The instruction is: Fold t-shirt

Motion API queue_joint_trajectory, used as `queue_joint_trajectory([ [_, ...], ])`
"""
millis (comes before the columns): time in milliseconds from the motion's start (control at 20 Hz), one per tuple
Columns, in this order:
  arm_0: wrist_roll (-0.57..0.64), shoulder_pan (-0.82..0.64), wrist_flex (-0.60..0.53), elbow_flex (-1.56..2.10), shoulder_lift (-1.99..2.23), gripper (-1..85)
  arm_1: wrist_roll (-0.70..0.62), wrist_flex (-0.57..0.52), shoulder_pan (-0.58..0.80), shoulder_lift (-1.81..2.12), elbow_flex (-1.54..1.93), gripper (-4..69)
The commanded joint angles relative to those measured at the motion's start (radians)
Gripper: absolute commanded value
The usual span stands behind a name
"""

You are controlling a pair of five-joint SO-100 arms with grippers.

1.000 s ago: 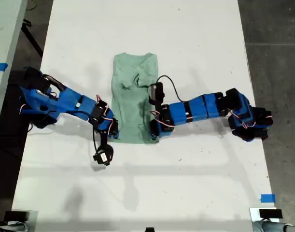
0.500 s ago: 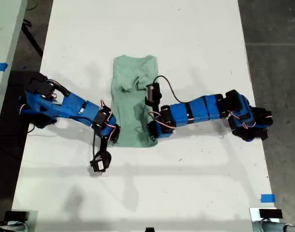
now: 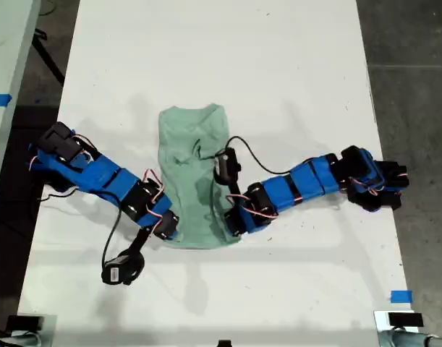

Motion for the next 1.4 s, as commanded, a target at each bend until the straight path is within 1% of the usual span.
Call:
queue_joint_trajectory([
  [0,0.011,0.044,0.006,-0.066,0.1,0.0,0.008,-0.029,-0.043,0.041,-0.097,-1.0],
  [150,0.028,0.021,0.015,-0.067,0.141,0.0,-0.051,-0.025,0.017,0.067,-0.107,-1.0],
  [250,0.074,-0.015,0.04,-0.066,0.204,0.0,-0.135,-0.038,0.084,0.118,-0.114,-1.0],
  [350,0.146,-0.075,0.094,-0.066,0.29,0.0,-0.213,-0.041,0.161,0.172,-0.12,-1.0],
  [450,0.204,-0.155,0.17,-0.057,0.364,0.0,-0.284,-0.029,0.242,0.221,-0.123,-1.0],
  [650,0.333,-0.342,0.261,-0.038,0.408,0.0,-0.383,-0.021,0.399,0.252,-0.123,-1.0],
  [800,0.367,-0.5,0.302,-0.018,0.408,0.0,-0.43,-0.104,0.5,0.227,-0.1,-1.0],
  [950,0.405,-0.643,0.298,0.037,0.408,0.0,-0.485,-0.198,0.588,0.187,-0.1,-1.0],
  [1050,0.428,-0.723,0.295,0.066,0.402,0.0,-0.506,-0.233,0.63,0.175,-0.1,-1.0],
  [1350,0.492,-0.877,0.276,0.072,0.43,0.0,-0.555,-0.268,0.723,0.175,-0.112,-1.0],
])
